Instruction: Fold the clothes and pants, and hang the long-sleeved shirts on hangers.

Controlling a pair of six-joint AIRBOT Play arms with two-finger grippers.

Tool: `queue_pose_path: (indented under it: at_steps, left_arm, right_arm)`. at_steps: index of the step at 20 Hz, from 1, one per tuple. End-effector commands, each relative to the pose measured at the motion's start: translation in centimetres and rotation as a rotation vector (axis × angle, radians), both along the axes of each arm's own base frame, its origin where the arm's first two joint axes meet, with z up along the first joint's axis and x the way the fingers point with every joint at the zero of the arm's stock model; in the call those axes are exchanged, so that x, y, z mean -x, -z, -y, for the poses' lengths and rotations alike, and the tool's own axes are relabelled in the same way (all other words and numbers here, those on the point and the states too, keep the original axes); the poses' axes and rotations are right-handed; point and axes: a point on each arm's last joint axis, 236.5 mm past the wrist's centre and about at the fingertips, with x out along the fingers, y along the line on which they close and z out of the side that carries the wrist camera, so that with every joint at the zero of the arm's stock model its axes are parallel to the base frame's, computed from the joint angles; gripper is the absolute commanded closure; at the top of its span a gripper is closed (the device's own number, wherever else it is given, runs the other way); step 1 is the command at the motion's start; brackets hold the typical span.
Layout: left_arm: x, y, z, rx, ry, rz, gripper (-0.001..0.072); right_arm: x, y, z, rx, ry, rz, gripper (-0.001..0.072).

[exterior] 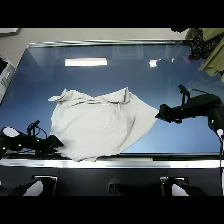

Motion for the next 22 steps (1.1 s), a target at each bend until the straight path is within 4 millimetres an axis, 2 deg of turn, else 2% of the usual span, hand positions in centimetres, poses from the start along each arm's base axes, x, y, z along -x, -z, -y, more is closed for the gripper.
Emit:
queue_pose_path:
  at_steps: [1,5,7,10,16,22]
  left_arm:
    - [1.6,-1.6,0.9,0.039,0.021,-0.036,0.0151]
    - [2.1,-2.7,0.6,0.001,-0.046,-0.055,0.0151]
    - [2.5,-1.9,-0.5,-0.057,-0.069,-0.087,0.0151]
    - [1.5,-0.5,-1.1,-0.085,-0.126,-0.067,0.0151]
    - [-2.2,0.9,-0.7,-0.046,-0.273,0.027,0.0159]
    - [-1.5,2.2,1.6,-0.046,-0.172,-0.009,0.0163]
  right_arm:
    - [0.3,-0.1,-0.1,0.001,-0.006,-0.007,0.0679]
    - [0.3,-0.1,-0.1,0.000,-0.002,-0.009,0.0679]
    - [0.3,-0.1,0.0,-0.001,0.001,-0.010,0.0679]
    - [0.3,-0.1,-0.1,-0.001,0.000,-0.011,0.0679]
    - [0.5,-0.1,-0.2,-0.007,0.001,-0.021,0.0679]
    - [0.6,-0.3,-0.2,-0.012,0.012,-0.029,0.0679]
